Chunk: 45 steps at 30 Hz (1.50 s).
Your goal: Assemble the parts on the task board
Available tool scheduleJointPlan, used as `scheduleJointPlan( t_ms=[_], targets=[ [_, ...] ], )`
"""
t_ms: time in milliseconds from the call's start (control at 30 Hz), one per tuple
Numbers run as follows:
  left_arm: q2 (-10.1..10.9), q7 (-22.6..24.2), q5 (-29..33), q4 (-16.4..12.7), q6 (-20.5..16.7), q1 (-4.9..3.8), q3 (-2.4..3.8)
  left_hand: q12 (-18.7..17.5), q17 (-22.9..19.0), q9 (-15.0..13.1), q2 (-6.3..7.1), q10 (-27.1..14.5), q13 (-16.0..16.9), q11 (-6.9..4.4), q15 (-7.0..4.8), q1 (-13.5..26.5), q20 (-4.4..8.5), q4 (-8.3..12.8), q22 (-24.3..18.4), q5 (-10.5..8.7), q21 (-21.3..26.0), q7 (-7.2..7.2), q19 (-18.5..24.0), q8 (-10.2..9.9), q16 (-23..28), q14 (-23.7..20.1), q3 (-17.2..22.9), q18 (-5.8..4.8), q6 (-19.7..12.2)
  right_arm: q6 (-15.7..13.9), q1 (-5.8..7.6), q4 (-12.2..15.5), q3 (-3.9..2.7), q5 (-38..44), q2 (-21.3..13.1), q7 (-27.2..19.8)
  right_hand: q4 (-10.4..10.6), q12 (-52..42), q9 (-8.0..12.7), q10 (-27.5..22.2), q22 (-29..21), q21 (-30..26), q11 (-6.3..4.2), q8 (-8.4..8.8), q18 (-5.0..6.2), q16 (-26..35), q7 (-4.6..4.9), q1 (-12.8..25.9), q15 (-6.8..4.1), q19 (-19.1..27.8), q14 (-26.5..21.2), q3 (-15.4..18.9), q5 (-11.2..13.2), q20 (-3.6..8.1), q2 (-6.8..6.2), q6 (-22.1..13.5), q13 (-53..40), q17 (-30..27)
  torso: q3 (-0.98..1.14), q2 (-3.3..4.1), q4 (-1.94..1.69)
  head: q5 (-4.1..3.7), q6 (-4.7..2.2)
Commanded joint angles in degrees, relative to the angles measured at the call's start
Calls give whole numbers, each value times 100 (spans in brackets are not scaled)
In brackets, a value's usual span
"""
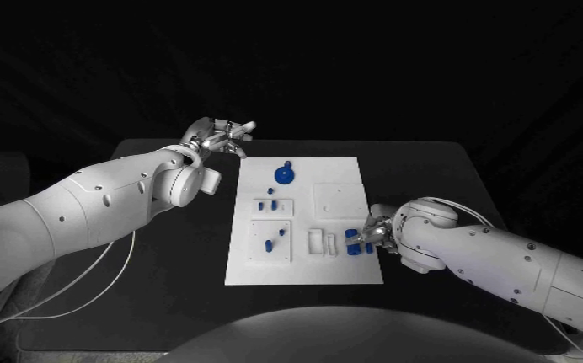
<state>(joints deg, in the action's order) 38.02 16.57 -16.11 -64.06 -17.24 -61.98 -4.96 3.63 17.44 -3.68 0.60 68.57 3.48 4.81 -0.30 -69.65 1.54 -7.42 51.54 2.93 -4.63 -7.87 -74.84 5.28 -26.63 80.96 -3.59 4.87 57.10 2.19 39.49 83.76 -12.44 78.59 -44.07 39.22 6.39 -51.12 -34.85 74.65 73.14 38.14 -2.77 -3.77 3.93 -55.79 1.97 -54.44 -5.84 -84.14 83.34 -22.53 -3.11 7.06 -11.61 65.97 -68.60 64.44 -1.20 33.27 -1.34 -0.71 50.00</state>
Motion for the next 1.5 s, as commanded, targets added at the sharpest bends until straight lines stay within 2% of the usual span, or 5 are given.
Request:
scheduleJointPlan(
  t_ms=[33, 867, 1067, 1167, 1500],
  targets=[
    [5, 56, 22, -32, -1, 5, 2, -5, -1, -1, 64, -35, 5, 6, 18, 7, -16, -47, -9, -16, 12, -1, -16, -27, 22, 31, 1, -88, -60, -92, -13, -74, 20, 234, 62, 10, 147, 56, 5, 1, 19, 14, 39, 13, -16, 6, 7, -70, 4, -268, 27, 17, 35, 14, -58, -34, -16, 19, -3, 32, -10, 4, 0],
    [6, 16, 22, -77, 66, 5, 2, -3, 8, 1, 108, -51, 7, 14, 24, 58, -26, -141, -37, -13, 0, -16, -17, -11, 12, 24, 89, -79, -129, -241, -25, -525, 193, 382, 494, -74, 155, 83, 11, -8, 87, 13, 48, 6, -14, 43, 20, -197, 11, -276, 44, 5, 34, 6, -3, -80, -77, 94, 9, 90, -29, 7, 0],
    [3, 9, 22, -82, 81, 5, 2, -3, 9, 0, 97, -52, 7, 15, 24, 63, -27, -152, -42, -12, -3, -17, -17, -4, 10, 24, 92, -77, -138, -255, -25, -567, 215, 320, 535, -61, -479, 92, 3, -23, 115, 47, 28, 12, -15, 46, 1, -520, 3, -282, 51, -549, -35, 6, 360, -82, -78, 102, 10, 94, -24, 30, 0],
    [6, 6, 22, -81, 84, 4, 2, -2, 10, 0, 82, -52, 7, 15, 24, 61, -27, -151, -44, -12, -5, -17, -18, 0, 8, 23, 90, -77, -139, -354, -25, -575, 222, 309, 535, -81, -971, 70, -17, -24, 141, 58, 6, 7, -13, 41, -28, -419, -7, -281, 53, -663, -471, 6, 559, -58, -80, 105, 19, 97, -25, 44, 0],
    [18, 1, 22, -79, 87, 4, 3, -4, 11, -1, 77, -53, 6, 16, 24, 57, -27, -145, -46, -12, -6, -17, -19, 5, 6, 25, 87, -76, -138, -683, -24, -520, 226, -50, 516, -184, -1813, 140, -218, -19, 226, 139, -5, 11, -36, 23, 0, -465, -7, -278, 52, -937, -1723, 13, 916, -7, 0, 108, 24, 113, -23, 61, 0]
  ],
)
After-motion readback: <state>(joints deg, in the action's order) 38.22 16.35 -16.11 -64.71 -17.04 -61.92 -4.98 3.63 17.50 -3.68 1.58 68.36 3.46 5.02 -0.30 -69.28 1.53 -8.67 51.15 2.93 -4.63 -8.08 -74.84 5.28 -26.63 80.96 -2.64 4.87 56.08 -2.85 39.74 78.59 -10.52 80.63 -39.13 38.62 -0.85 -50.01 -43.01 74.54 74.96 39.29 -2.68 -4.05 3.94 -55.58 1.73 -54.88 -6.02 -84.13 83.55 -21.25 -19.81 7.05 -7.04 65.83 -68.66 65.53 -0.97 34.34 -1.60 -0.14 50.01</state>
